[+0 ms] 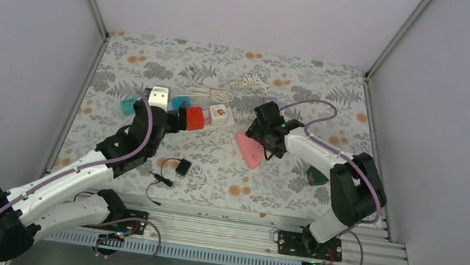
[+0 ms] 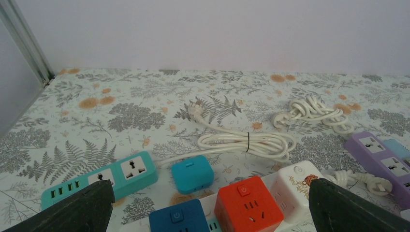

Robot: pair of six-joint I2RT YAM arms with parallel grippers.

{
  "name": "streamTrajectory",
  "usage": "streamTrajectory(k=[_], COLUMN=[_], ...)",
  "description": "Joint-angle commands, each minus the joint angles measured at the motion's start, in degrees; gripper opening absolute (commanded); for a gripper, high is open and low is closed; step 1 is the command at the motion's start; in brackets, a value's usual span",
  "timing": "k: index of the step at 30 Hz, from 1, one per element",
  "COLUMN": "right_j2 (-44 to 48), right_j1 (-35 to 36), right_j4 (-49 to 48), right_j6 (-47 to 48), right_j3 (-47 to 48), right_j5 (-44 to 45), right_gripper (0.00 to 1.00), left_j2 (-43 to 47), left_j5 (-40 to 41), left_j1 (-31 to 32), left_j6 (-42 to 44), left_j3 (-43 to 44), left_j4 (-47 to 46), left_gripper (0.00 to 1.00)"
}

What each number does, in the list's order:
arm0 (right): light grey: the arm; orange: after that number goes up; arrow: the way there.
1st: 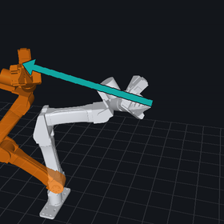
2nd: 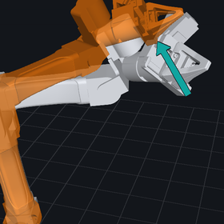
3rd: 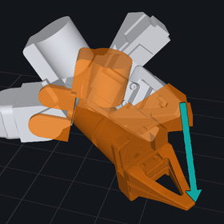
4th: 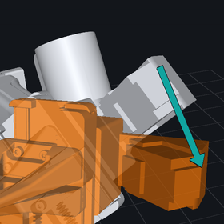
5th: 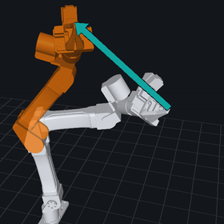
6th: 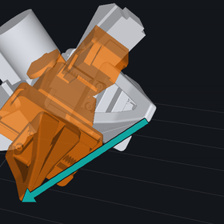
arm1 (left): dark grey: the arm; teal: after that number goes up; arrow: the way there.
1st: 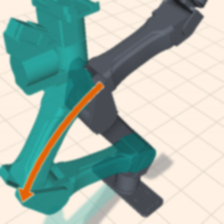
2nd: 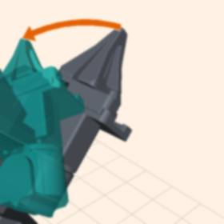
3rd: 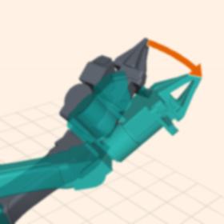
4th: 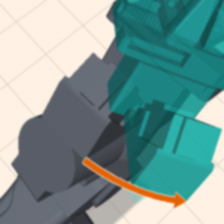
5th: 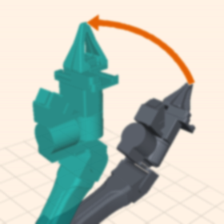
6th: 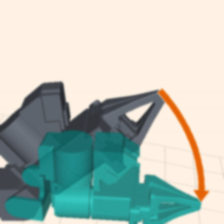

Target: Insert the plug

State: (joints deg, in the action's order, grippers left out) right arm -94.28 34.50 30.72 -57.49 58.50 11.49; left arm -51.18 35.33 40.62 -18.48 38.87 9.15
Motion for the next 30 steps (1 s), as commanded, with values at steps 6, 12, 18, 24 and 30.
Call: streamTrajectory(k=[6, 12, 18, 24, 30], right_j2=[8.6, 16.7, 24.0, 24.7, 27.4], right_j1=[-2.4, -9.4, -19.3, -28.8, -29.3], right_j4=[3.3, 4.7, 3.6, 9.0, 13.5], right_j6=[6.3, 10.4, 15.0, 7.8, 0.6], right_j3=[1.8, -2.4, -9.8, -15.3, -18.7], right_j5=[3.7, 11.3, 13.1, 11.6, 13.8], right_gripper=[0.99, 0.98, 1.0, 1.0, 1.0], left_j2=[0.2, 1.4, 3.8, 4.1, 4.3], left_j5=[-0.5, -1.0, -2.0, -2.6, -3.1], left_j1=[-0.2, -0.2, -0.2, -0.2, -0.2], left_j6=[-0.4, -0.9, -1.0, -0.7, -0.9], left_j3=[2.1, 1.9, 0.3, -0.3, -0.8], left_j4=[1.0, 0.9, -0.5, -1.3, -1.5], left_gripper=[1.0, 1.0, 1.0, 1.0, 1.0])
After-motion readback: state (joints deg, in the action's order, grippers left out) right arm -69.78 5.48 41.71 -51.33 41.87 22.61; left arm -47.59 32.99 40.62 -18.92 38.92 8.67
